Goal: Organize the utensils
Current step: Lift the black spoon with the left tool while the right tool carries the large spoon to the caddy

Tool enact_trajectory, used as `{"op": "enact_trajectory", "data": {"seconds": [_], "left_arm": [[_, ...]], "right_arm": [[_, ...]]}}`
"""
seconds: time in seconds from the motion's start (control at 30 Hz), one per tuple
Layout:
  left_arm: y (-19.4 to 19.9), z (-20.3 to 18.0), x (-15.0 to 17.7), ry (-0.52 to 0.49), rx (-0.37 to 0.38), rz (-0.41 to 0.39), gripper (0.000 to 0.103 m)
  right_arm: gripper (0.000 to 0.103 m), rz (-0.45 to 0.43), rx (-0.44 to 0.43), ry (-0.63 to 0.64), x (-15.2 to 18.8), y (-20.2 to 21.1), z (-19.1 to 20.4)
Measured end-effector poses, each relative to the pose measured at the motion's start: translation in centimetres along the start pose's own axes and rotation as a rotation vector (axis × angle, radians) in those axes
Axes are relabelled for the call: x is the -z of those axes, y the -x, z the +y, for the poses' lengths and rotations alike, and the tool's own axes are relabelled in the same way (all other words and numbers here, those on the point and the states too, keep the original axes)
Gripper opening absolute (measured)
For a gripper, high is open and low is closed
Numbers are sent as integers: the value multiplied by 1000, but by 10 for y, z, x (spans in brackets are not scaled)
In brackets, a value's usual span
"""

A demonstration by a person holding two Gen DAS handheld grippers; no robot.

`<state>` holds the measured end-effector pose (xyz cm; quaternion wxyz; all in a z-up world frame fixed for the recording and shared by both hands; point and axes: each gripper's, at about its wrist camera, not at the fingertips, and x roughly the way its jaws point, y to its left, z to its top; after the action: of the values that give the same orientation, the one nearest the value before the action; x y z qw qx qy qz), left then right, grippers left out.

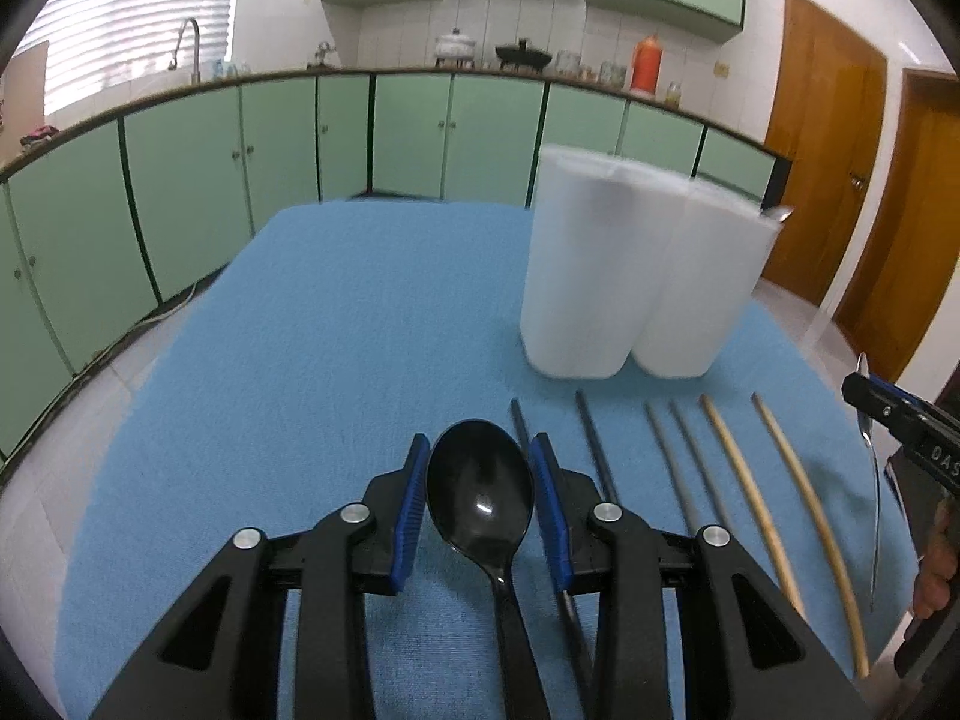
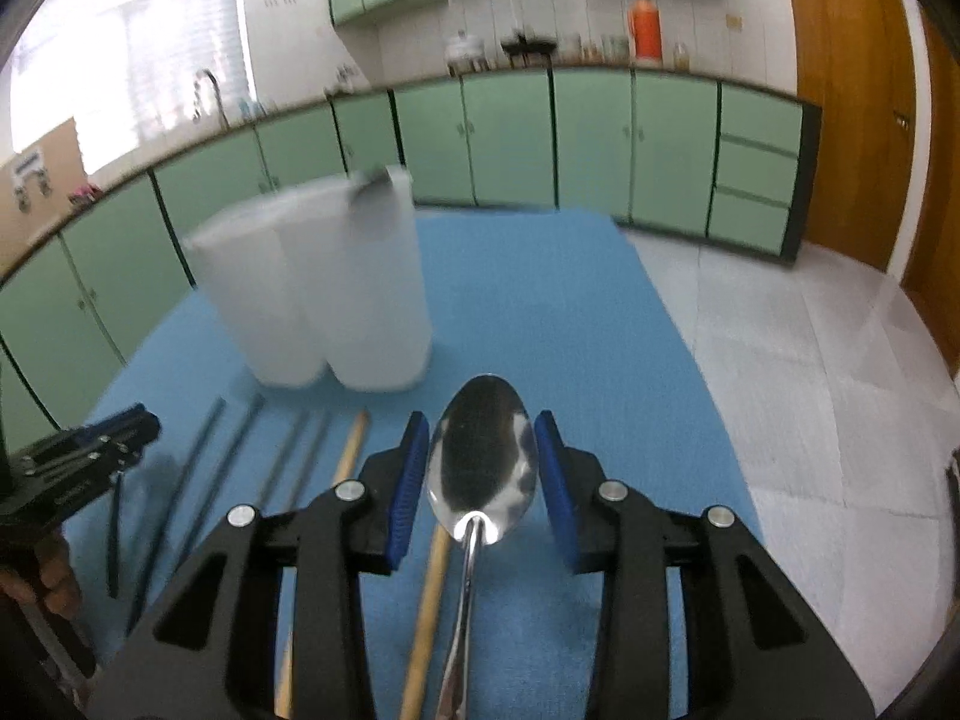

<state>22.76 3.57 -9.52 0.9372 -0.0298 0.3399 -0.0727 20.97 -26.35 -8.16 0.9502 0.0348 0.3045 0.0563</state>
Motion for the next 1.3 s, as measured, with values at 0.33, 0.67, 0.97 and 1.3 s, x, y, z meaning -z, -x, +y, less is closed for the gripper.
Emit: {"op": "enact_trajectory", "data": {"seconds": [0.33, 0.67, 0.97, 1.3], "left_arm": [[38, -3, -10, 4, 20, -154, 34], [59, -6, -28, 25, 37, -250, 34], [63, -3, -72, 11, 26, -408, 34], [41, -13, -144, -32, 35, -589, 34]], "right_arm": [[35, -156, -43, -13, -16, 44, -5], [35, -292, -61, -9, -45, 54, 2], [35, -435, -91, 17, -96, 48, 3], [35, -526, -94, 11, -155, 0, 1]]}}
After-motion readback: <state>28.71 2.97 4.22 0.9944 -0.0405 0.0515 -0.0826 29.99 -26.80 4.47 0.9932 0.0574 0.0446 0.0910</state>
